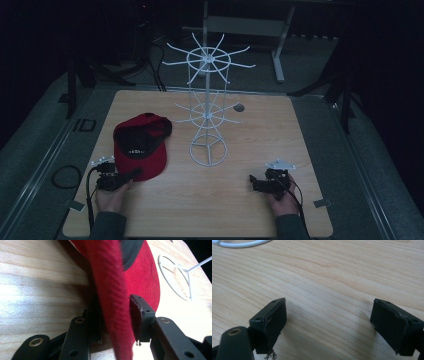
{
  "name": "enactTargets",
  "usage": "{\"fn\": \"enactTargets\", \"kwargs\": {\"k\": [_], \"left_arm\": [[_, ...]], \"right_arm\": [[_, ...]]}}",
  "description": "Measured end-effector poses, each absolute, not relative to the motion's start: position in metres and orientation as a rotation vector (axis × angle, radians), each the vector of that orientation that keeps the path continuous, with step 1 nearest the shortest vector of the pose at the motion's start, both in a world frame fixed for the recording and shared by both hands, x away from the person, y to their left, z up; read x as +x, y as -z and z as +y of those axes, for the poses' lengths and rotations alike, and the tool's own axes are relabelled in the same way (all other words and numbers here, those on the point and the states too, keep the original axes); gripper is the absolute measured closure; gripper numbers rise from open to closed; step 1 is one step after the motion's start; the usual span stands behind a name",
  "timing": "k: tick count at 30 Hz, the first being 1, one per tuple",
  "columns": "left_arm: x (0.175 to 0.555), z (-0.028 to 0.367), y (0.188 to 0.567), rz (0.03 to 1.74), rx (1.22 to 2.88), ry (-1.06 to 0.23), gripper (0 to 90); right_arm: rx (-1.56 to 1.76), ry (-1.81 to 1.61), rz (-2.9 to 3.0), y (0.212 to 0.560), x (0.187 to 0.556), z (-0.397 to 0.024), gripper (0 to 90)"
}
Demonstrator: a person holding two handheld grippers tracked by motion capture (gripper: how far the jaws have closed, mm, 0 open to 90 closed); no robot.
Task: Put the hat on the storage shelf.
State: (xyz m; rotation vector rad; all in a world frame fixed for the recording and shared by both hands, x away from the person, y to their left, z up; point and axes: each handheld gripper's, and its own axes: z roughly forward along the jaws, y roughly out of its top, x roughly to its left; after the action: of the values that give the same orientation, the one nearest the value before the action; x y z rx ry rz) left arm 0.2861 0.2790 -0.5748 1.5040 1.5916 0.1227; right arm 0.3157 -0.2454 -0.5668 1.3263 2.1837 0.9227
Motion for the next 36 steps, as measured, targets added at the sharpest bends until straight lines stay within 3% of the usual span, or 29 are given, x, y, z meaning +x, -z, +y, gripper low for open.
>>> {"fn": "enactTargets", "kwargs": {"k": [9, 18, 36], "left_arm": [[0.286, 0.275, 0.578, 1.551, 1.482, -0.01, 74.3], [0.283, 0.276, 0.585, 1.526, 1.358, 0.155, 83.8], [0.276, 0.279, 0.56, 1.486, 1.378, 0.016, 85.0]], "right_arm": [[1.326, -0.923, 2.184, 0.567, 0.316, -0.245, 13.4], [1.327, -0.923, 2.184, 0.567, 0.316, -0.245, 13.4], [1.327, -0.923, 2.184, 0.567, 0.316, -0.245, 13.4]]}}
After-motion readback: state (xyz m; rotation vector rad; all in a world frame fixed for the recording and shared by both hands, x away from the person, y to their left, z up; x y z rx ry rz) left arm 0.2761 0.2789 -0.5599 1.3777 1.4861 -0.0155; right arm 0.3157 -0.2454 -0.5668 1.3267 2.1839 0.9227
